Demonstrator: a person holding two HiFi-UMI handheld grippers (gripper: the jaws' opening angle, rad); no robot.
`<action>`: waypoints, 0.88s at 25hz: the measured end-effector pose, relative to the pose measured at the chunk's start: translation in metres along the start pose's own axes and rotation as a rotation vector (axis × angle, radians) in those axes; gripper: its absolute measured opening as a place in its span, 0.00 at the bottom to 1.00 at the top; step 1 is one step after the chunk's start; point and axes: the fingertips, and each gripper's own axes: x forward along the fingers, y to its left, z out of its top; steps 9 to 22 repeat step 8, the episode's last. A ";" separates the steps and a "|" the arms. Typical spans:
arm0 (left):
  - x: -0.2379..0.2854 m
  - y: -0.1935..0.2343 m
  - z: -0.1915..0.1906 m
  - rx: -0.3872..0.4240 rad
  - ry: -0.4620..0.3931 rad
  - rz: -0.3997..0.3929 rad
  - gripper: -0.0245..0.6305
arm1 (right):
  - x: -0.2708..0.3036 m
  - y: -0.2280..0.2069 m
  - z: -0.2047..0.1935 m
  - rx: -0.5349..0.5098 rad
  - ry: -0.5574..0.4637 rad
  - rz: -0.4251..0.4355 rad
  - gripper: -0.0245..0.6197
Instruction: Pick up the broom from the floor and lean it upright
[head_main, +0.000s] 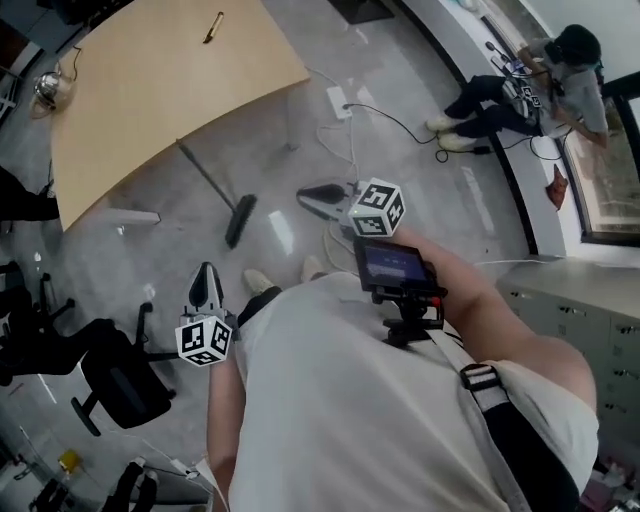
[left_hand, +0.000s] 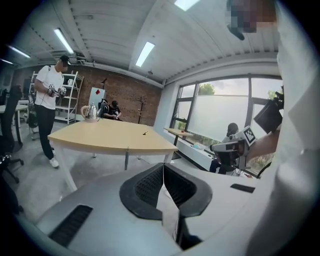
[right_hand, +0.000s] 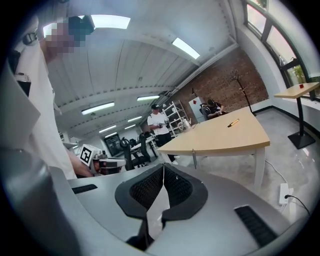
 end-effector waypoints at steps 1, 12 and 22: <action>-0.001 0.003 0.001 -0.004 -0.002 0.005 0.06 | 0.003 0.003 0.003 -0.006 0.008 0.004 0.06; -0.012 0.012 -0.002 -0.030 0.005 -0.026 0.06 | 0.016 0.023 0.012 -0.026 0.027 -0.010 0.06; -0.012 0.012 -0.002 -0.030 0.005 -0.026 0.06 | 0.016 0.023 0.012 -0.026 0.027 -0.010 0.06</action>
